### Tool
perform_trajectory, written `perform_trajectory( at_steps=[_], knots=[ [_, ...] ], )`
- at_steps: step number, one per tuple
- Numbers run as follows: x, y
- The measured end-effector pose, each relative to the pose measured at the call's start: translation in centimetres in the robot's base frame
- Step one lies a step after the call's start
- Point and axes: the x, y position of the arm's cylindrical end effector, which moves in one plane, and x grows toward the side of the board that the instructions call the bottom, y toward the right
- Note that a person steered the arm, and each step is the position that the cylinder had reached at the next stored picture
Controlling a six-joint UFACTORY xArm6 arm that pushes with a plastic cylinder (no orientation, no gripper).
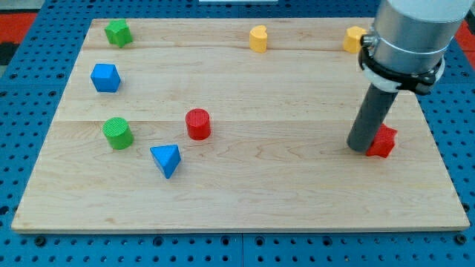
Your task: Move blue triangle below the red circle
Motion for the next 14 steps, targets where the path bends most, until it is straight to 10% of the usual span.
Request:
perform_trajectory(
  at_steps=[6,11,14],
  knots=[
    [12.2,-7.1],
    [6.2,-34.0],
    [3.1,-26.4]
  ],
)
